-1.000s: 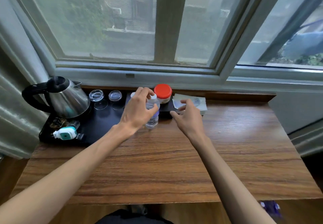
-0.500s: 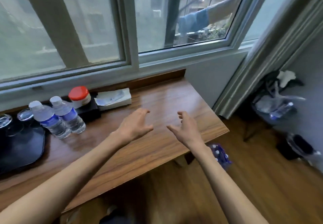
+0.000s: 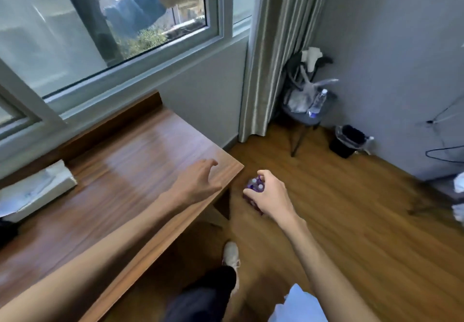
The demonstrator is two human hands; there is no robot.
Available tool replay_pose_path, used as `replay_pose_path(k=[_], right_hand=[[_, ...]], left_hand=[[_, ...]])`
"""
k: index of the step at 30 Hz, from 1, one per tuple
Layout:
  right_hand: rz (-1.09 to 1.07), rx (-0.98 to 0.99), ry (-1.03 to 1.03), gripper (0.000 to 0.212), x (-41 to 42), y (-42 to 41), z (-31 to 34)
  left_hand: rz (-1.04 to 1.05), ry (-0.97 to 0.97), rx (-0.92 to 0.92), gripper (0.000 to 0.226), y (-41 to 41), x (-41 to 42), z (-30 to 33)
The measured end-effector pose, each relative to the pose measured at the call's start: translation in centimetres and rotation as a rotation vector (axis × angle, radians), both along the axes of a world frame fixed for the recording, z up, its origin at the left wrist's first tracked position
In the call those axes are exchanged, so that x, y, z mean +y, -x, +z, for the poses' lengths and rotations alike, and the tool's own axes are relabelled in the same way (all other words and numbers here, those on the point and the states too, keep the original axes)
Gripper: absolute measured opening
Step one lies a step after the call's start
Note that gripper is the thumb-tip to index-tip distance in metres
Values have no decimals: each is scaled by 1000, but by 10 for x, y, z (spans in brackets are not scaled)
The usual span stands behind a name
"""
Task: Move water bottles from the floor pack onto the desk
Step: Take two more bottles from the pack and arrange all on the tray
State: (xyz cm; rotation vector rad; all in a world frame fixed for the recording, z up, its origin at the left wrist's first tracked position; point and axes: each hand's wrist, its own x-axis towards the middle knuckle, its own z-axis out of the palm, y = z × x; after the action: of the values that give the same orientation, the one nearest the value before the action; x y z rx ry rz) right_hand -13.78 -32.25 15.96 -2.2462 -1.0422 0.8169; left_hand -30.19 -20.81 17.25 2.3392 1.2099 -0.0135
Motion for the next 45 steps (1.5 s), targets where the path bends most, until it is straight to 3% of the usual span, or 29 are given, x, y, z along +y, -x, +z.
replay_pose_path(k=[7, 15, 22, 27, 34, 45], right_hand=[[-74, 67, 103, 55, 38, -110, -47], [-135, 178, 247, 61, 67, -214, -98], [-210, 354, 376, 64, 115, -284, -162], [-151, 374, 474, 51, 142, -322, -222], [-161, 363, 573, 39, 180, -351, -368], [-71, 395, 638, 40, 217, -340, -635]], left_hand=[[-54, 84, 32, 56, -115, 57, -37], [-94, 267, 187, 64, -226, 111, -83], [-43, 434, 370, 59, -305, 155, -149], [44, 499, 433, 50, -344, 180, -207], [114, 570, 498, 50, -399, 217, -344], [135, 639, 543, 32, -429, 232, -617]])
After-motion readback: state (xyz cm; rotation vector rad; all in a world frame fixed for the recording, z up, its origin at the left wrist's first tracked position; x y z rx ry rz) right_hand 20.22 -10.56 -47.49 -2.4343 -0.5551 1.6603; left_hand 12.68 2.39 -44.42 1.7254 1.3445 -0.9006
